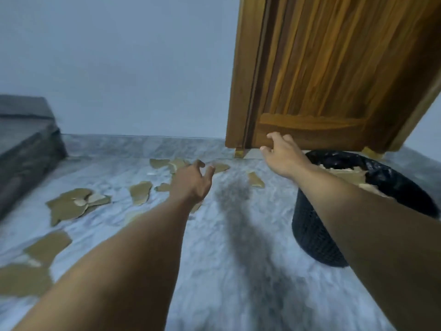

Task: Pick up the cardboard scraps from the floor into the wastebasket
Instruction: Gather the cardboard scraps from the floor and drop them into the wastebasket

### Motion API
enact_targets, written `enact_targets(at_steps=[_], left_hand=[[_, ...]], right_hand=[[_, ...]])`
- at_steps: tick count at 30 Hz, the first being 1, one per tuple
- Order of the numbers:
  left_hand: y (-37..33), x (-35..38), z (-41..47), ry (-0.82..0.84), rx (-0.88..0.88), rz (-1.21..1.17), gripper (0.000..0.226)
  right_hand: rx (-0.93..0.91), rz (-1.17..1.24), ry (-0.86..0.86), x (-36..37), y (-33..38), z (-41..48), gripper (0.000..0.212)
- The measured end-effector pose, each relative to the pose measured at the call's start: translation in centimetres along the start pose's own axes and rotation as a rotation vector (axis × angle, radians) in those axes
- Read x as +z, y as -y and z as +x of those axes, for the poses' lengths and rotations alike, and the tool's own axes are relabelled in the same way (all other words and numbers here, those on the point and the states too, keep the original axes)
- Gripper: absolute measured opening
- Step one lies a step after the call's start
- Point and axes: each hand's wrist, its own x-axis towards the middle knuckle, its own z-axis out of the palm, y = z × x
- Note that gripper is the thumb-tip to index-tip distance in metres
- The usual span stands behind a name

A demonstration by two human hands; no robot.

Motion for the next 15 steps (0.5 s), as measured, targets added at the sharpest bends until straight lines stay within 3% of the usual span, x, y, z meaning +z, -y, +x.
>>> enact_targets(at_steps=[6, 11, 15], left_hand=[[16.1, -5.4, -3.7, -0.003, -0.203, 0.225, 0.066], [28.9, -8.6, -8.7, -0.055, -0.444, 0.409, 0.095], [36.4, -10.4, -12.2, -0.099, -0.591, 0.459, 0.118]], right_hand=[[-0.001, 0.003, 0.235, 13.0, 9.5, 0.8, 0.064], [-0.096, -0.037, 0.481, 23.7, 14.6, -1.3, 0.099], [-0.279, -0.205, 0.634, 32.6, 16.9, -3.6, 0.125]])
